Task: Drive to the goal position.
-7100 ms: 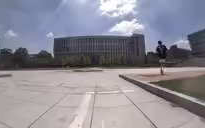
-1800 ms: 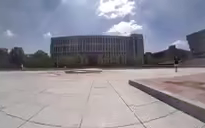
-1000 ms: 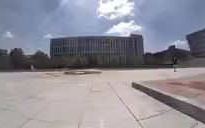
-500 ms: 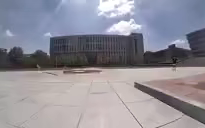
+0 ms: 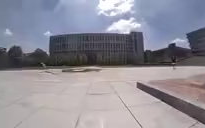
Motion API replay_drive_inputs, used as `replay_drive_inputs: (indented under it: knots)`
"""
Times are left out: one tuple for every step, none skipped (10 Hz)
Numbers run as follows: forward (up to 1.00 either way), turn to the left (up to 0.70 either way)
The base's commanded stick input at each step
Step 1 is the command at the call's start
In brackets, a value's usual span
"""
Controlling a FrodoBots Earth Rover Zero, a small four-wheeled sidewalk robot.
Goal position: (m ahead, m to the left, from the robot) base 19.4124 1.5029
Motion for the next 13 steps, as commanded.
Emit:
replay_drive_inputs:
  knots:
    - [0.5, 0.0]
    - [0.5, 0.0]
    - [0.5, 0.0]
    - [0.5, 0.0]
    - [0.54, 0.0]
    - [0.62, 0.0]
    - [0.7, 0.0]
    - [0.7, 0.0]
    - [0.7, 0.0]
    - [0.7, 0.0]
    - [0.7, 0.0]
    - [0.7, 0.0]
    - [0.7, 0.0]
